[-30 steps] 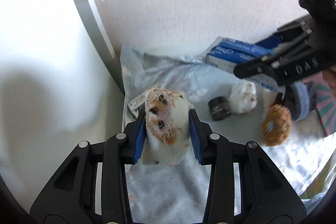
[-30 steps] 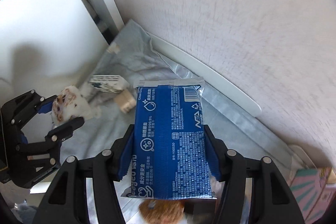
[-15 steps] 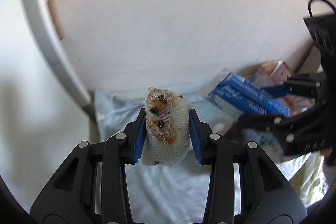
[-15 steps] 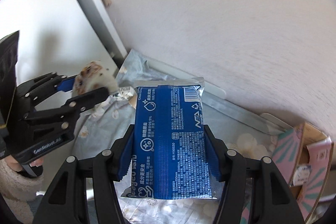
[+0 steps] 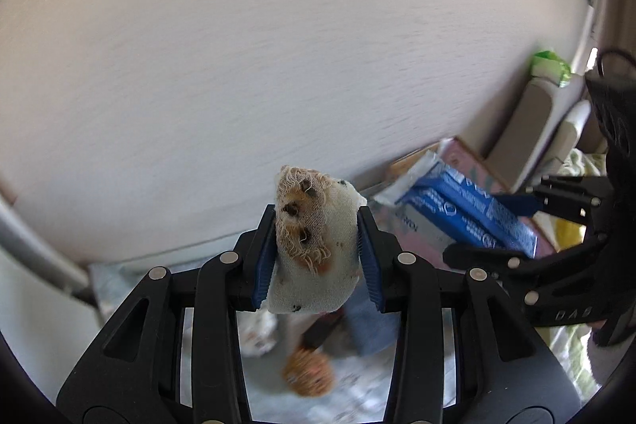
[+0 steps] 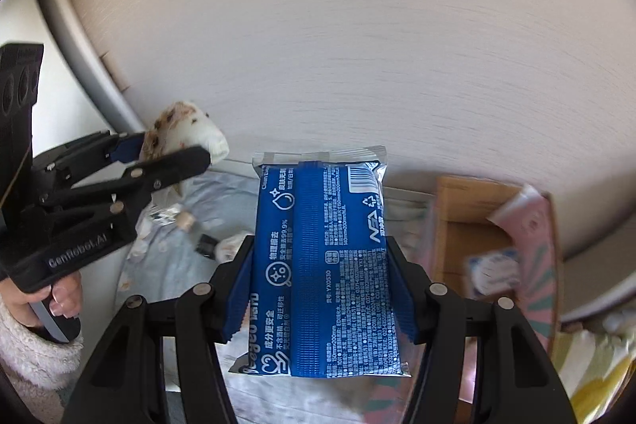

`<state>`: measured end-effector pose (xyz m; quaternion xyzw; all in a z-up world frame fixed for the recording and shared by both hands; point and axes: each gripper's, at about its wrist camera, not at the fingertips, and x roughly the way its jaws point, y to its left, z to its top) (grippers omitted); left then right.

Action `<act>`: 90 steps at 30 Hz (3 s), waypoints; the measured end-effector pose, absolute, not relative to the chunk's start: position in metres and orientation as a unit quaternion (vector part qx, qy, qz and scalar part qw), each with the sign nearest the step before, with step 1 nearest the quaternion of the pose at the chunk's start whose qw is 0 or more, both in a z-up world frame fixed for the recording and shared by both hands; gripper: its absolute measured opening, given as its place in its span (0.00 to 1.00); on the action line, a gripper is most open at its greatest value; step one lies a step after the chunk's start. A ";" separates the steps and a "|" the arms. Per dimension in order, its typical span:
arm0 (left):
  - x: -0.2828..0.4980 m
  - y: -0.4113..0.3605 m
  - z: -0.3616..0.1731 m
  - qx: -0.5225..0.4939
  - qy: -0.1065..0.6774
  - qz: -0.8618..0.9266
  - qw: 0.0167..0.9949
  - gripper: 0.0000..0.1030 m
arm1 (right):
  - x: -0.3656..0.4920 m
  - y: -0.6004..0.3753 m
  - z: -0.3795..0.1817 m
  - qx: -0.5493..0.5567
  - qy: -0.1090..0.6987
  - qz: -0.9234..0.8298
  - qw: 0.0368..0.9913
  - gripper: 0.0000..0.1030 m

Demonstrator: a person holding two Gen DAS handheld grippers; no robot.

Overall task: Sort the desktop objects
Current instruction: 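Lift and carry the tissue pack and cat plush over the cardboard box, then open both tools to drop the tissue pack and cat plush into the box, then withdraw both tools from the box back over the cloth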

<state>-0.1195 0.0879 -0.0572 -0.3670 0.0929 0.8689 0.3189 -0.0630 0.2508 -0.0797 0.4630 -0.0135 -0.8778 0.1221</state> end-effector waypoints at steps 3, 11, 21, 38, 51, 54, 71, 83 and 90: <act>-0.119 0.115 -0.053 -0.369 0.093 0.861 0.339 0.34 | -0.053 0.283 -0.077 0.462 -0.020 -0.882 0.090 0.54; -0.109 0.199 -0.052 -0.400 0.120 0.821 0.390 0.34 | -0.033 0.357 -0.095 0.468 -0.062 -0.881 0.033 0.54; -0.109 0.300 -0.092 -0.431 0.162 0.786 0.412 0.34 | -0.001 0.400 -0.142 0.496 -0.091 -0.864 -0.013 0.54; -0.106 0.343 -0.136 -0.451 0.201 0.769 0.406 0.34 | 0.004 0.416 -0.171 0.509 -0.119 -0.852 -0.018 0.54; -0.113 0.346 -0.134 -0.440 0.213 0.771 0.408 0.79 | -0.021 0.406 -0.185 0.523 -0.110 -0.845 -0.022 0.56; -0.109 0.345 -0.128 -0.415 0.227 0.786 0.397 1.00 | -0.023 0.407 -0.184 0.523 -0.119 -0.844 -0.022 0.76; -0.109 0.277 -0.079 -0.389 0.211 0.807 0.390 1.00 | 0.003 0.397 -0.150 0.482 -0.113 -0.868 -0.046 1.00; -0.093 0.222 -0.047 -0.369 0.158 0.820 0.407 1.00 | 0.017 0.354 -0.118 0.466 -0.097 -0.879 -0.018 1.00; -0.085 0.186 -0.029 -0.349 0.151 0.829 0.410 1.00 | 0.024 0.325 -0.108 0.467 -0.080 -0.881 0.001 1.00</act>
